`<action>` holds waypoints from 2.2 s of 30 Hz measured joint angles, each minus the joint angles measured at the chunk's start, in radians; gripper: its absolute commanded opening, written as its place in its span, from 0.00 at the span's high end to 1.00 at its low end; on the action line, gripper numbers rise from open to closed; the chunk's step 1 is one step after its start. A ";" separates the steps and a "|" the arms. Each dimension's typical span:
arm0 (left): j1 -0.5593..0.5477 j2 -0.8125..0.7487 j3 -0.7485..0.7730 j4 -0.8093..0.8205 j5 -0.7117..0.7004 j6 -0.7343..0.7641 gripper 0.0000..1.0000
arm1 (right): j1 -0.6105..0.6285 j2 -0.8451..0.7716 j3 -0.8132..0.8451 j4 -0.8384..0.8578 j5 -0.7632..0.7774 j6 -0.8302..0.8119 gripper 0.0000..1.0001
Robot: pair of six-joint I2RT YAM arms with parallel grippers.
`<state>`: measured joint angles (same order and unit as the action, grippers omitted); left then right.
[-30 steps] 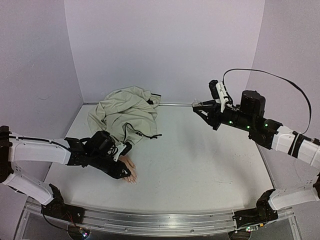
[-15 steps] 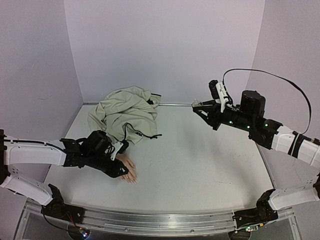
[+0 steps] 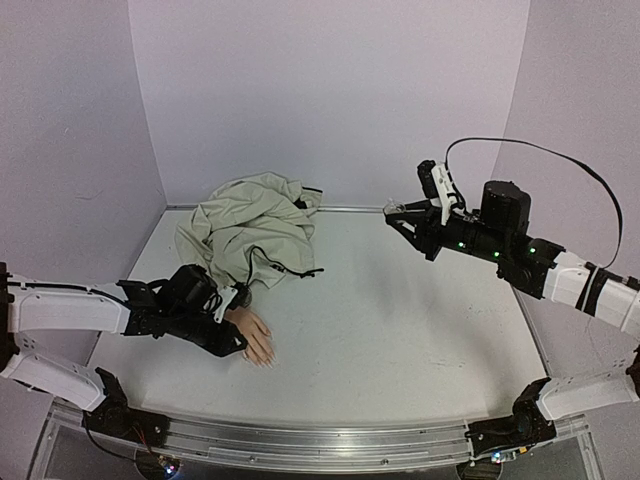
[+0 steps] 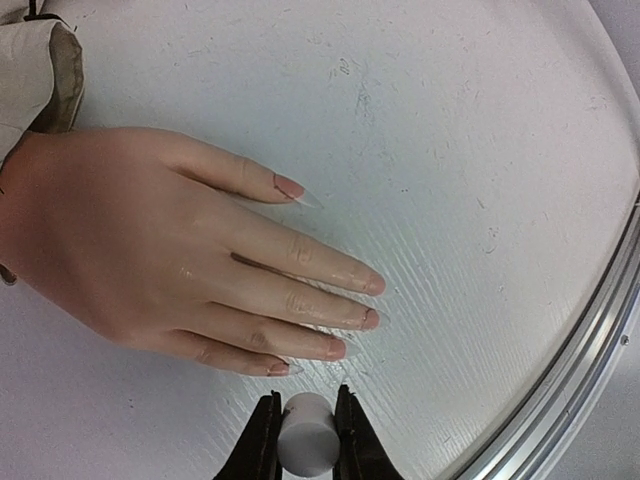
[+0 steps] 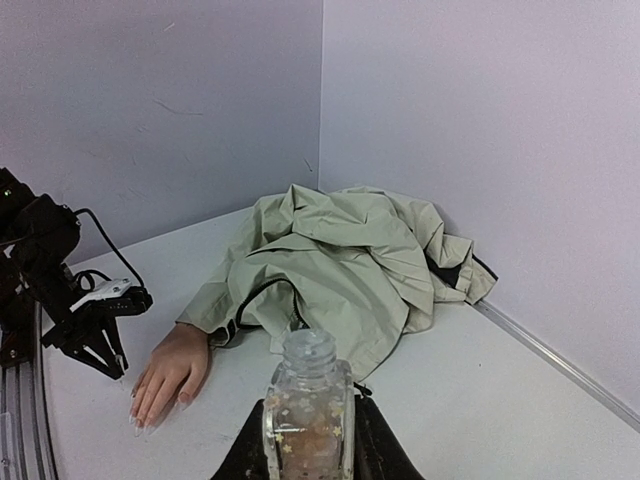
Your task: Paint the nails
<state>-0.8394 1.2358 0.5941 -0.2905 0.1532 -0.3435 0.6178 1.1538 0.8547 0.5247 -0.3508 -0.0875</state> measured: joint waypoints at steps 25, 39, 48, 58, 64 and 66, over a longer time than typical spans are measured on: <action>0.006 0.022 -0.001 -0.004 -0.019 0.009 1.00 | 0.000 0.009 0.000 0.000 0.000 -0.014 1.00; 0.012 0.048 -0.001 0.006 -0.017 0.033 1.00 | 0.000 0.019 0.000 0.000 0.000 -0.017 1.00; 0.021 0.048 -0.001 0.018 -0.015 0.035 1.00 | 0.000 0.024 0.000 0.000 -0.002 -0.017 1.00; 0.027 0.048 -0.001 0.034 0.005 0.053 1.00 | 0.000 0.025 0.000 0.000 -0.004 -0.017 1.00; 0.029 0.055 -0.001 0.039 0.009 0.056 1.00 | 0.000 0.025 0.000 0.000 -0.004 -0.017 1.00; 0.029 0.068 -0.001 0.040 0.009 0.056 1.00 | 0.000 0.025 0.000 0.000 -0.004 -0.017 1.00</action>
<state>-0.8104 1.3041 0.5934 -0.2508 0.1619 -0.2871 0.6178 1.1786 0.8547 0.5243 -0.3546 -0.1047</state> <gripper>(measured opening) 0.150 0.229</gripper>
